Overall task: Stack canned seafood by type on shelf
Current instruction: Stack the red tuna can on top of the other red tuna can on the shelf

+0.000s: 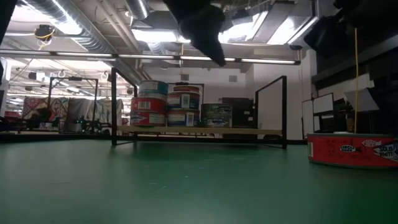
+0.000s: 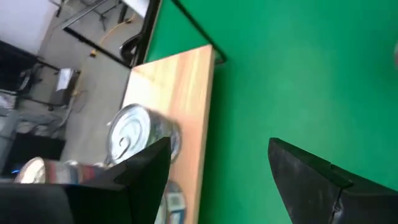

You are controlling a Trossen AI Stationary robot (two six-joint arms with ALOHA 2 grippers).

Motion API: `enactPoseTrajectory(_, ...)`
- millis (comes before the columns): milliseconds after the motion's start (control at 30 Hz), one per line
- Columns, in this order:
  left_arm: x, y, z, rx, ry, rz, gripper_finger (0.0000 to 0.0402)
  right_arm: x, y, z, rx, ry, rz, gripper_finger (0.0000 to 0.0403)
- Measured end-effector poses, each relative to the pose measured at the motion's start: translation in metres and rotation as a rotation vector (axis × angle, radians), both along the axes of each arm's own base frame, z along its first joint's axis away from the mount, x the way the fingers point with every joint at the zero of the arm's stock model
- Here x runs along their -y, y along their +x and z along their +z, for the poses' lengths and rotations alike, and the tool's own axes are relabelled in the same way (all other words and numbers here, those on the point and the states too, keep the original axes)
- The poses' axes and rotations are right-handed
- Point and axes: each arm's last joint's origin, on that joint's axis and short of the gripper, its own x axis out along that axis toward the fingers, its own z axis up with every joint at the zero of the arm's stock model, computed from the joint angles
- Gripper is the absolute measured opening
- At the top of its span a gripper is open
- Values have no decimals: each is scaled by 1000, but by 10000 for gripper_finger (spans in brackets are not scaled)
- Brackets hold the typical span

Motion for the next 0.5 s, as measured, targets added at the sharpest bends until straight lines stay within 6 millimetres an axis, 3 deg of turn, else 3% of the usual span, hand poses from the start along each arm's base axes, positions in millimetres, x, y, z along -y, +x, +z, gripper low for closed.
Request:
enactPoseTrajectory(267, 3, 5, 2, 47, -103, -69, 265, -2, -4, -19, -181, -27, 84, 273)
enactPoseTrajectory(500, 3, 6, 2, 59, -105, -68, 265, -26, -7, -40, -273, -109, 242, 273)
